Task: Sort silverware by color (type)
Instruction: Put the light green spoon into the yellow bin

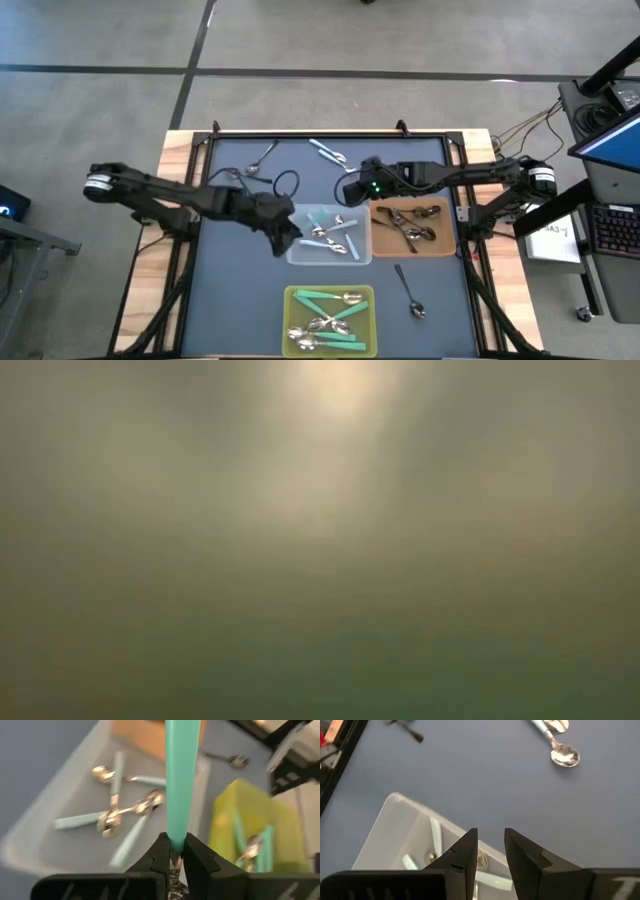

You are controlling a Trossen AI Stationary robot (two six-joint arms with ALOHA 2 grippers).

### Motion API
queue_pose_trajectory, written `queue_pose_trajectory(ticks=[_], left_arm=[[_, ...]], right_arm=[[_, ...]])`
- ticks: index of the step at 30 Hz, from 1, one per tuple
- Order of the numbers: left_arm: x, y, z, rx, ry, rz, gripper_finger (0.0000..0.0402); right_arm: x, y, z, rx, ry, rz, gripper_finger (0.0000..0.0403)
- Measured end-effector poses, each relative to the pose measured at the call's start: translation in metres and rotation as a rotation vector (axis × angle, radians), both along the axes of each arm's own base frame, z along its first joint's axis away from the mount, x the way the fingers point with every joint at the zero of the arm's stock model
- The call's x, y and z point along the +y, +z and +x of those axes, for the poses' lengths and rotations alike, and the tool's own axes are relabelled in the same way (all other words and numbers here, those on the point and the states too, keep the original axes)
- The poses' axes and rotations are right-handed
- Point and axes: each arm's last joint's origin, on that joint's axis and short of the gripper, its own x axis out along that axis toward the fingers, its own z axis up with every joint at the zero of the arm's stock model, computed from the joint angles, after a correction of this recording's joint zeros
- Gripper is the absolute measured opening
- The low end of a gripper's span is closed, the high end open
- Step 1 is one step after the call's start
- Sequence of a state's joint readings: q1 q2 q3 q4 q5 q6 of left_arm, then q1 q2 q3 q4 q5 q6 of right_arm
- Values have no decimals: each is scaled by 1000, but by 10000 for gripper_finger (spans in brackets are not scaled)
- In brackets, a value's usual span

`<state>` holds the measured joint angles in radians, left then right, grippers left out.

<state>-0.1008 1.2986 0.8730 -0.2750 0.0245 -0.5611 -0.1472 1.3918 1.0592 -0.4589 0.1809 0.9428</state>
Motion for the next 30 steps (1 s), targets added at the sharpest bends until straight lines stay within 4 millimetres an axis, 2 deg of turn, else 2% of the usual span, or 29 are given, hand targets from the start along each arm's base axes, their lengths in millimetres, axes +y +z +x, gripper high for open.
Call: queue_pose_trajectory(ticks=[5, 10, 18, 21, 25, 30], left_arm=[[-37, 5, 14, -145, -38, -125, 15], [-84, 12, 28, -270, -150, -190, 16], [-144, 1, 58, -157, -181, -169, 17], [-155, -2, 71, -26, -218, -134, 18], [-163, 7, 82, 144, -259, -52, 25], [-175, 19, 94, 187, -298, 0, 47]], right_arm=[[11, -1, 1, 9, 63, 7, 89], [27, -1, 3, 4, 147, 53, 89], [57, -1, 4, 9, 247, 54, 89], [65, -2, 3, 11, 272, 57, 89], [73, -2, 3, 13, 294, 60, 89], [77, -2, 2, 19, 307, 60, 89]])
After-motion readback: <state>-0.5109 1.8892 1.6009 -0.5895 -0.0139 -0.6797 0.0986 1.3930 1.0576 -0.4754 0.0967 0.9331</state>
